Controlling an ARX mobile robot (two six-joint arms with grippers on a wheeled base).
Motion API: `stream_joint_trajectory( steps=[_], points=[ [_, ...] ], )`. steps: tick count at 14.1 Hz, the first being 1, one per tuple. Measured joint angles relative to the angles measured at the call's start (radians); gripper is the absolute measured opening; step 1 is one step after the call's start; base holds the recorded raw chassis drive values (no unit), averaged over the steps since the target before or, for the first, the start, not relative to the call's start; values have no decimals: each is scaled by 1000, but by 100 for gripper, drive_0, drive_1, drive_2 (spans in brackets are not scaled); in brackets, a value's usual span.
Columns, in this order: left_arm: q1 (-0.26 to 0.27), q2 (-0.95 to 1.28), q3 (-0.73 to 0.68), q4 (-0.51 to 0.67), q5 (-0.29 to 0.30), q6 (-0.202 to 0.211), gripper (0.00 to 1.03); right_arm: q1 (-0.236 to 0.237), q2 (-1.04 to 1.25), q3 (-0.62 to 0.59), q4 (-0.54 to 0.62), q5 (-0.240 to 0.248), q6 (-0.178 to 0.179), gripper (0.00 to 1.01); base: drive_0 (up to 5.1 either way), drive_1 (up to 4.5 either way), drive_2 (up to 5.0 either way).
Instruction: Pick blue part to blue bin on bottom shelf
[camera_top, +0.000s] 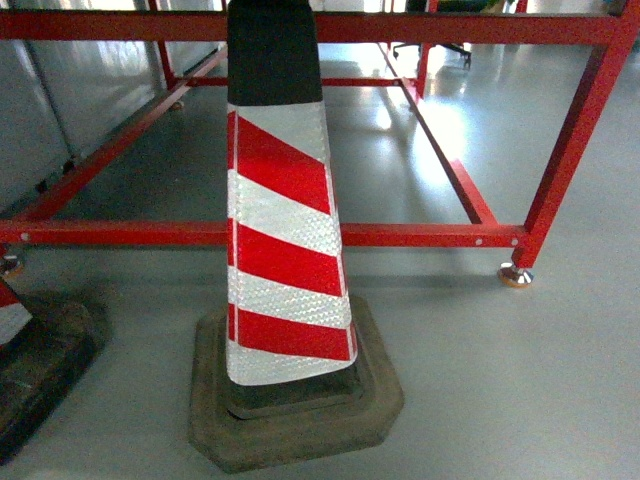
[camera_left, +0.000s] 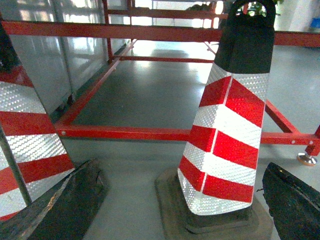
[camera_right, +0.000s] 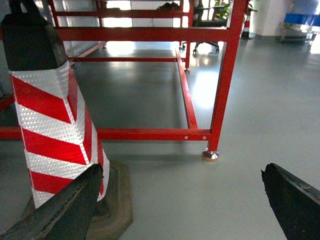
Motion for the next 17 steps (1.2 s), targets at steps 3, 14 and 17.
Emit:
stream_joint_trajectory(
  steps=[3, 14, 17],
  points=[
    [0, 0, 0, 0, 0, 0, 98, 0, 0, 0, 0, 0, 0, 98, 0, 0, 0],
    [0, 0, 0, 0, 0, 0, 98, 0, 0, 0, 0, 0, 0, 98, 0, 0, 0],
    [0, 0, 0, -2, -2, 0, 98, 0, 0, 0, -2, 0, 0, 98, 0, 0, 0]
  ],
)
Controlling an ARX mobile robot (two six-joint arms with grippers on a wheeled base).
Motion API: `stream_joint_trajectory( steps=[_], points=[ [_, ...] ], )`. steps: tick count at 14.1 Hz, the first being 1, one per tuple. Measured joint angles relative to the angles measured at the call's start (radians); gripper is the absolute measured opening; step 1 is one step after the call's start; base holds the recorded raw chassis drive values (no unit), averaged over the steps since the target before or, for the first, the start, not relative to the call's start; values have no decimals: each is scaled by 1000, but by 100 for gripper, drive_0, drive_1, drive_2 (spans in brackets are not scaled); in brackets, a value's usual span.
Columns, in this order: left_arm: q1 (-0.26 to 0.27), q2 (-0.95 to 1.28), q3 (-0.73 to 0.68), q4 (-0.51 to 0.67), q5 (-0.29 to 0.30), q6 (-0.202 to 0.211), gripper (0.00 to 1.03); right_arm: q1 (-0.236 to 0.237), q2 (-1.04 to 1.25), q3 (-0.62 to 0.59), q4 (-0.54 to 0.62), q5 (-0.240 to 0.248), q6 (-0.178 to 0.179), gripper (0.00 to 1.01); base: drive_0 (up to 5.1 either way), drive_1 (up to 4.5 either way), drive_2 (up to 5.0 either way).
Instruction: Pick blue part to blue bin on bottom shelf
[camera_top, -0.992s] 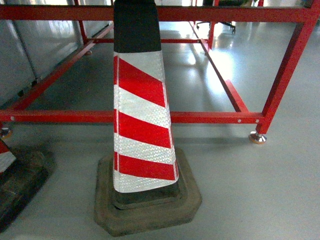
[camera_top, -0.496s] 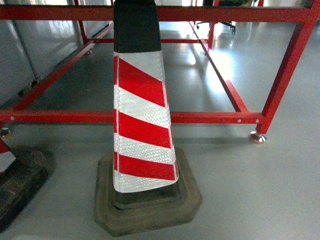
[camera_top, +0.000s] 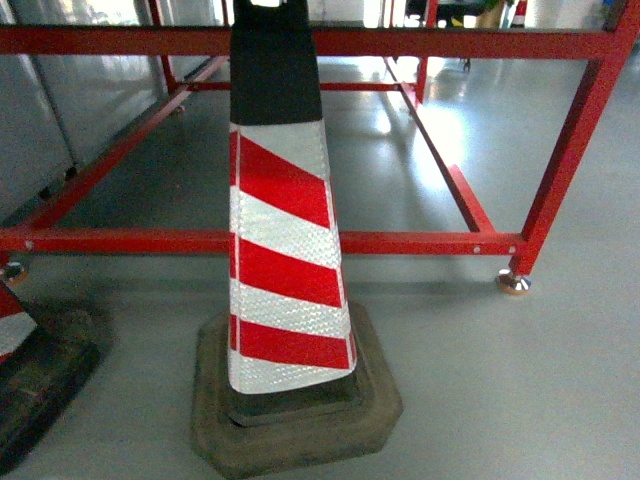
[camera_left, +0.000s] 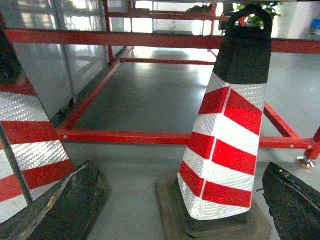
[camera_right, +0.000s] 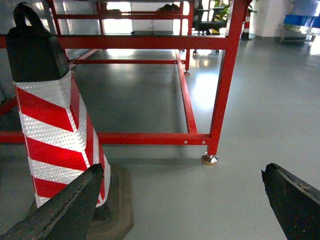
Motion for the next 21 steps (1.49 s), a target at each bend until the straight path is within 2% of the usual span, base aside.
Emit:
stream_joint_trajectory(
  steps=[21],
  points=[
    [0, 0, 0, 6, 2, 10, 98, 0, 0, 0, 7, 0, 0, 98, 0, 0, 0]
  ],
)
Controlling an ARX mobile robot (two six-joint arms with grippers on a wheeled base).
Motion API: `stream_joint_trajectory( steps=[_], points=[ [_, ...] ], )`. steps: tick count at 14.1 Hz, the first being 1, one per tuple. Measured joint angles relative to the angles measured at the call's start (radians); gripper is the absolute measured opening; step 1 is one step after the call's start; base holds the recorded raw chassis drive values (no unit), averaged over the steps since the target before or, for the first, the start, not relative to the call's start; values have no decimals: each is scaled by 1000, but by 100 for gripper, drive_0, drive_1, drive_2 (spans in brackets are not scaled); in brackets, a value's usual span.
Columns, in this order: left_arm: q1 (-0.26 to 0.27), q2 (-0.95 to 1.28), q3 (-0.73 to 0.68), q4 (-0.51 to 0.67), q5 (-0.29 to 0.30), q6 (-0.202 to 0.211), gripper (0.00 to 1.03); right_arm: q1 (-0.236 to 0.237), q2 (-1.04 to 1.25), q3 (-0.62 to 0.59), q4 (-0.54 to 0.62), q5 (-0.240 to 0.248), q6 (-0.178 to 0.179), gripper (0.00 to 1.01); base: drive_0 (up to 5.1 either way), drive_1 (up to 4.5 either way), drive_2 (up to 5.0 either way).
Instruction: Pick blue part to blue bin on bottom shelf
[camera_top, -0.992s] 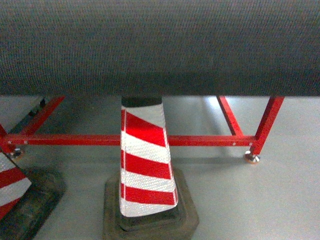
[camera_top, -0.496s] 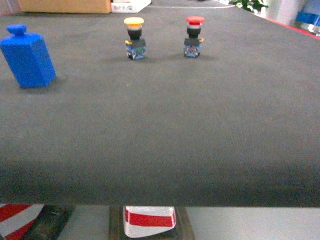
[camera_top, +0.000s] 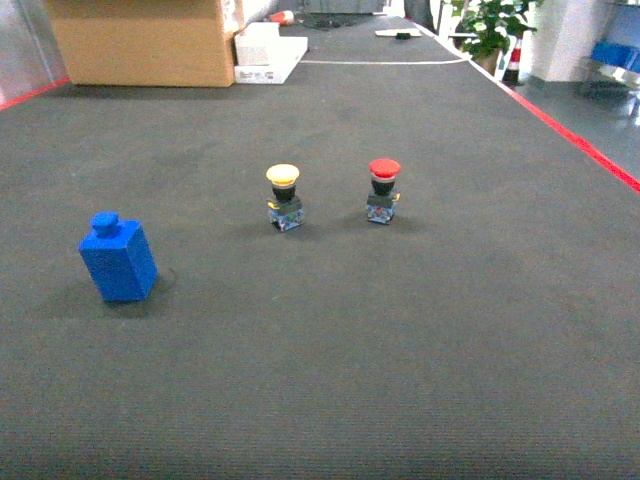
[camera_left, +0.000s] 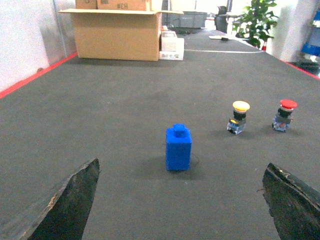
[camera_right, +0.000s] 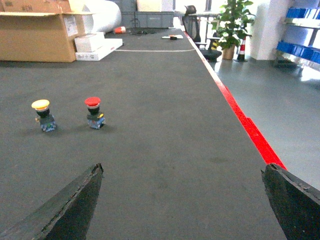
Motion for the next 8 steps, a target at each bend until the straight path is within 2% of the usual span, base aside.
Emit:
stream_joint_trajectory(
  steps=[8],
  points=[
    [0, 0, 0, -5, 0, 0, 98, 0, 0, 0, -5, 0, 0, 98, 0, 0, 0]
  ],
)
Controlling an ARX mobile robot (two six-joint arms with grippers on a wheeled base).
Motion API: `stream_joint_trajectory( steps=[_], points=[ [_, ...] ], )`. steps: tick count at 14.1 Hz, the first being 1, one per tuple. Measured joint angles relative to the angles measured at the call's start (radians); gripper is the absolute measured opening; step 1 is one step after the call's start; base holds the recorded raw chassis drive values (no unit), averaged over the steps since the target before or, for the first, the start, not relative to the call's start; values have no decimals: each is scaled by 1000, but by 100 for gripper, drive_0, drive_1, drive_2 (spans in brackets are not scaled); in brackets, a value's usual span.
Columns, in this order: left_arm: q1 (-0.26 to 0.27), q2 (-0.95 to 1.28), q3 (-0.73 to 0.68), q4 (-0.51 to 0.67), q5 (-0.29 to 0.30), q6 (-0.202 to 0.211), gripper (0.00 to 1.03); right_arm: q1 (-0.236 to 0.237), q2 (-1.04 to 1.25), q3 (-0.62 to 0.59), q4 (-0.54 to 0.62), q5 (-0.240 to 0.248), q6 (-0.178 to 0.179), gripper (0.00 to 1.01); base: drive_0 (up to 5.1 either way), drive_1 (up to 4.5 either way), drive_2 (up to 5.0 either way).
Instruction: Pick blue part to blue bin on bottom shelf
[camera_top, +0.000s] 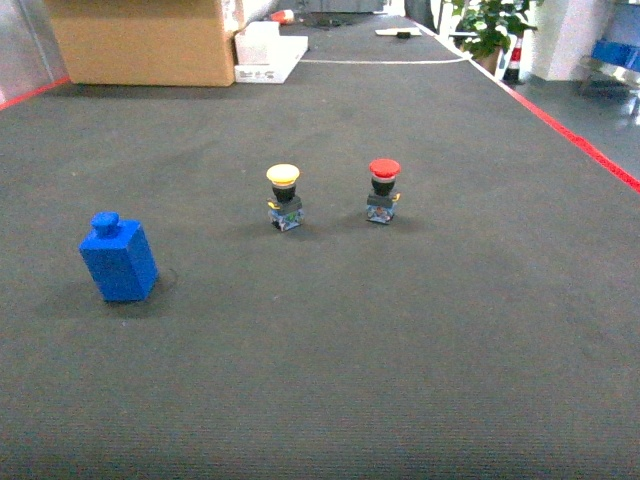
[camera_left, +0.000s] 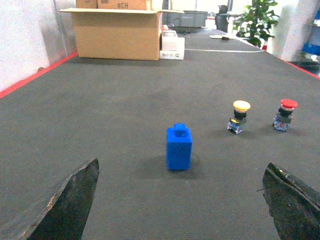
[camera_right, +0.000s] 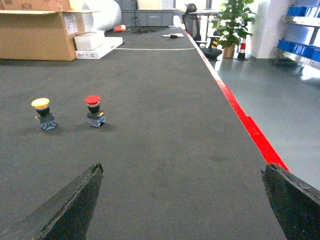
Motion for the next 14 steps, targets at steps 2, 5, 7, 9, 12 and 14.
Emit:
stream_joint_trajectory(
  steps=[2, 5, 7, 9, 12, 14],
  points=[
    [0, 0, 0, 0, 0, 0, 98, 0, 0, 0, 0, 0, 0, 98, 0, 0, 0],
    [0, 0, 0, 0, 0, 0, 98, 0, 0, 0, 0, 0, 0, 98, 0, 0, 0],
    [0, 0, 0, 0, 0, 0, 98, 0, 0, 0, 0, 0, 0, 98, 0, 0, 0],
    [0, 0, 0, 0, 0, 0, 98, 0, 0, 0, 0, 0, 0, 98, 0, 0, 0],
    [0, 0, 0, 0, 0, 0, 98, 0, 0, 0, 0, 0, 0, 98, 0, 0, 0],
    [-53, 104, 67, -181, -90, -92, 98, 0, 0, 0, 0, 0, 0, 98, 0, 0, 0]
  ],
)
